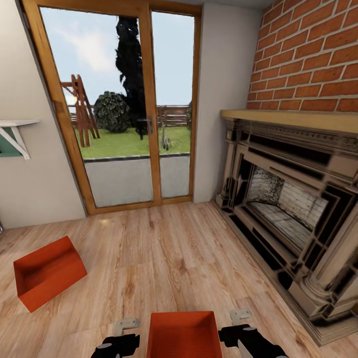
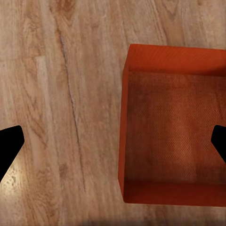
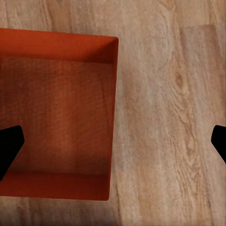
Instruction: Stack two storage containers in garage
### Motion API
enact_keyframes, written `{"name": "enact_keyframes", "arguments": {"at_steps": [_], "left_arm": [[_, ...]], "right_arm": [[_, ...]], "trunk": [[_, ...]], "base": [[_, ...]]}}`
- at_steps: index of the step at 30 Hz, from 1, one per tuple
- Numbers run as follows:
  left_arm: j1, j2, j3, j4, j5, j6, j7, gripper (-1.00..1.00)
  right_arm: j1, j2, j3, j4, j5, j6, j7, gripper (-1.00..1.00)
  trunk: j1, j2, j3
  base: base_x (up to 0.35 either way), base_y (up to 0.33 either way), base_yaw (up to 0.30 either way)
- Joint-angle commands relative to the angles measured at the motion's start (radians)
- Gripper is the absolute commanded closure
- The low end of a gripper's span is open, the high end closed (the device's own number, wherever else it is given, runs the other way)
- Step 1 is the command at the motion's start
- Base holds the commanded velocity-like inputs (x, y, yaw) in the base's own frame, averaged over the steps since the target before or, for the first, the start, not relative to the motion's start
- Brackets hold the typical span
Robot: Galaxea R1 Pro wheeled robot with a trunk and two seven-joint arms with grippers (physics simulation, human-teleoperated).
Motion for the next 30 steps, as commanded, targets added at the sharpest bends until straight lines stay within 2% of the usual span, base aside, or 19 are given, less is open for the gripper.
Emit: {"name": "enact_keyframes", "arguments": {"at_steps": [1,23,30], "left_arm": [[0.0,-0.001,0.003,-0.002,0.001,0.006,0.001,-1.0],[0.0,-0.001,0.003,-0.002,0.001,0.006,0.001,-1.0],[0.0,-0.001,0.003,-0.002,0.001,0.006,0.001,-1.0]], "right_arm": [[0.0,0.0,0.008,-0.002,0.002,0.007,-0.003,-1.0],[0.0,0.0,0.008,-0.002,0.002,0.007,-0.003,-1.0],[0.0,0.0,0.008,-0.002,0.002,0.007,-0.003,-1.0]], "trunk": [[0.0,-0.001,-0.002],[0.0,-0.001,-0.035],[0.0,-0.001,-0.039]], "base": [[0.0,0.0,0.0],[0.0,0.0,0.0],[0.0,0.0,0.0]]}}
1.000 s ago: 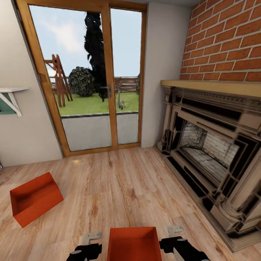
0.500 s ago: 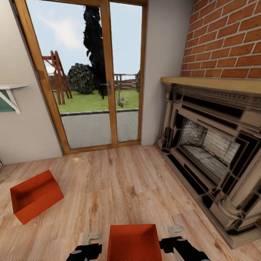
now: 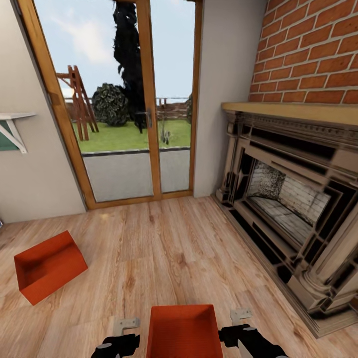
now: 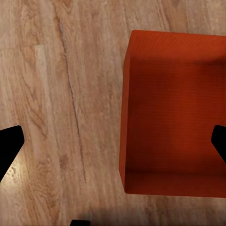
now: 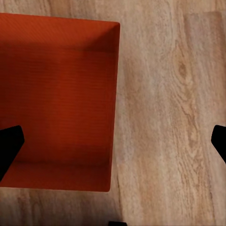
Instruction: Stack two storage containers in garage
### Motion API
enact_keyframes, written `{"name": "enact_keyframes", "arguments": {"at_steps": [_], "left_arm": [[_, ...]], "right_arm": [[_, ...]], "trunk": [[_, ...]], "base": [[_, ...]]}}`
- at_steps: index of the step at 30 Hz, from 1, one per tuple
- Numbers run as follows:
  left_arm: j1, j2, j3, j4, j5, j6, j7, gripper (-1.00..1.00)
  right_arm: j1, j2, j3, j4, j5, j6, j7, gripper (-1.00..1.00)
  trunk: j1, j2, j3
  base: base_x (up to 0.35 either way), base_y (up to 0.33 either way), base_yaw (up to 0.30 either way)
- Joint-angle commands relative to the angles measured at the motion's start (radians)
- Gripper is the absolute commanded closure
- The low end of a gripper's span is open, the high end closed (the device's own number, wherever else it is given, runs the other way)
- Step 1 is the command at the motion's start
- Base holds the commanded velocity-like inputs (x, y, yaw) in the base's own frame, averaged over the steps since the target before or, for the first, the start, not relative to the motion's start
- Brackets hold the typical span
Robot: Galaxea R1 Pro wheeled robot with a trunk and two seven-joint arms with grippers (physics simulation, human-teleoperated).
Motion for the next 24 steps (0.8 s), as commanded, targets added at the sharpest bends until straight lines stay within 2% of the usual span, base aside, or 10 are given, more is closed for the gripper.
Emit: {"name": "enact_keyframes", "arguments": {"at_steps": [1,10,24], "left_arm": [[0.0,-0.001,0.003,-0.002,0.001,0.006,0.001,-1.0],[0.0,-0.001,0.003,-0.003,0.001,0.006,0.001,-1.0],[0.0,-0.001,0.003,-0.004,0.001,0.006,0.001,-1.0]], "right_arm": [[0.0,0.0,0.008,-0.002,0.002,0.007,-0.003,-1.0],[0.0,0.0,0.008,-0.002,0.002,0.006,-0.003,-1.0],[0.0,0.0,0.008,-0.002,0.002,0.006,-0.003,-1.0]], "trunk": [[0.0,-0.001,-0.001],[0.0,-0.001,-0.002],[0.054,-0.099,-0.045]], "base": [[0.0,0.0,0.0],[0.0,0.0,0.0],[0.0,0.0,0.0]]}}
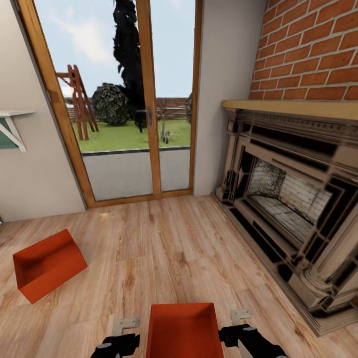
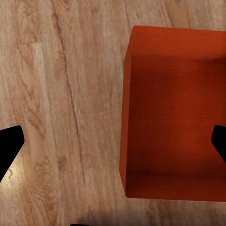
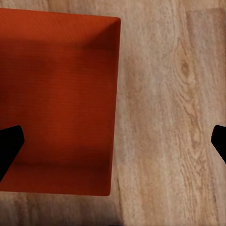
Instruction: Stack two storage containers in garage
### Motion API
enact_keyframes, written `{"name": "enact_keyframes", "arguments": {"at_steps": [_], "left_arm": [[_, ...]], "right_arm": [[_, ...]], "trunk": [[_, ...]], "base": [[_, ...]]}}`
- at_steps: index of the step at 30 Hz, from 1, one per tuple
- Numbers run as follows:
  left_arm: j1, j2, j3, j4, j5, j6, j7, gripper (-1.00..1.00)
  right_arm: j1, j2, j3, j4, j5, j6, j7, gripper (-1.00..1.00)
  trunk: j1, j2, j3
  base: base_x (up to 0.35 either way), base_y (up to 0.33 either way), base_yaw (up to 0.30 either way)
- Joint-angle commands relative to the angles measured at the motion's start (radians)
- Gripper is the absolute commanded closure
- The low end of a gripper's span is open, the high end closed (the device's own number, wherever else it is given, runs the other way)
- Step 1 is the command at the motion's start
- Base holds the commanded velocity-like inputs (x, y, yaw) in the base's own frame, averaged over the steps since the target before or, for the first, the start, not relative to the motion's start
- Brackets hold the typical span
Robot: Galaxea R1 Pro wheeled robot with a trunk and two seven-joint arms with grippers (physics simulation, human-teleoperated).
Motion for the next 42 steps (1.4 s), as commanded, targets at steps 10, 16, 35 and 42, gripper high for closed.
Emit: {"name": "enact_keyframes", "arguments": {"at_steps": [10,16,35,42], "left_arm": [[0.0,-0.001,0.002,-0.005,0.0,0.006,0.001,-1.0],[0.0,-0.001,0.002,-0.005,0.0,0.006,0.001,-1.0],[0.0,-0.001,0.002,-0.005,0.0,0.006,0.001,-1.0],[0.0,-0.001,0.002,-0.005,0.0,0.006,0.001,-1.0]], "right_arm": [[0.0,0.0,0.008,-0.002,0.002,0.007,-0.003,-1.0],[0.0,0.0,0.008,-0.002,0.002,0.007,-0.003,-1.0],[0.0,0.0,0.008,-0.002,0.002,0.007,-0.003,-1.0],[0.0,0.0,0.008,-0.002,0.002,0.007,-0.003,-1.0]], "trunk": [[0.0,-0.001,-0.001],[0.0,-0.001,-0.001],[0.004,-0.008,-0.029],[0.031,-0.057,-0.053]], "base": [[0.0,0.0,0.0],[0.0,0.0,0.0],[0.0,0.0,0.0],[0.0,0.0,0.0]]}}
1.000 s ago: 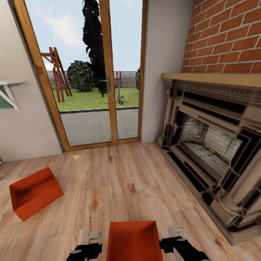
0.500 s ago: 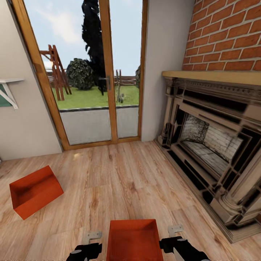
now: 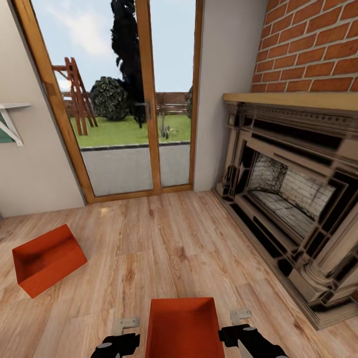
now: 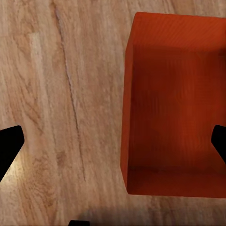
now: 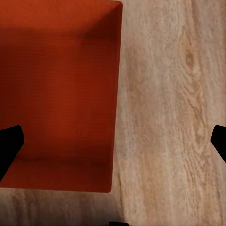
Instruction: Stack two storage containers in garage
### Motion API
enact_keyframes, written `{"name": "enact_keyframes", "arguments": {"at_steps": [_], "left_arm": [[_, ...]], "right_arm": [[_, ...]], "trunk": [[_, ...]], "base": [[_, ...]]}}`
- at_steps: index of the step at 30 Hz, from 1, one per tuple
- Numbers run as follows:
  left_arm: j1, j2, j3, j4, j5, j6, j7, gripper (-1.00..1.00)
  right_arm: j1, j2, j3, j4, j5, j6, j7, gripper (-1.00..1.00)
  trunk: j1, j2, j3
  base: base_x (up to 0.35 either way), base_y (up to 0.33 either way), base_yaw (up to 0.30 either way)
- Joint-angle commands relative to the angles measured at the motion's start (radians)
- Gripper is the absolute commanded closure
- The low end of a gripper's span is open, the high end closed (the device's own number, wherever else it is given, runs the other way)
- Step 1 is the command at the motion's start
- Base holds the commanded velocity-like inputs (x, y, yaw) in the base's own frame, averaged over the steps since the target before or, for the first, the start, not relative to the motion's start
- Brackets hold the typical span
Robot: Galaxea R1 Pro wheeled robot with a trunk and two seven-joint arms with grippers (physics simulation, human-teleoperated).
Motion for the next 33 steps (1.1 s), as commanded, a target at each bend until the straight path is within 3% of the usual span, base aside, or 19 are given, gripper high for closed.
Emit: {"name": "enact_keyframes", "arguments": {"at_steps": [1,33], "left_arm": [[0.0,-0.001,0.003,-0.002,0.001,0.006,0.001,-1.0],[0.0,-0.001,0.003,-0.002,0.002,0.006,0.0,-1.0]], "right_arm": [[0.0,0.0,0.008,-0.002,0.002,0.007,-0.003,-1.0],[0.0,0.0,0.008,-0.002,0.002,0.007,-0.003,-1.0]], "trunk": [[0.004,-0.008,-0.004],[0.127,-0.232,-0.105]], "base": [[0.0,0.0,0.0],[0.0,0.0,0.0]]}}
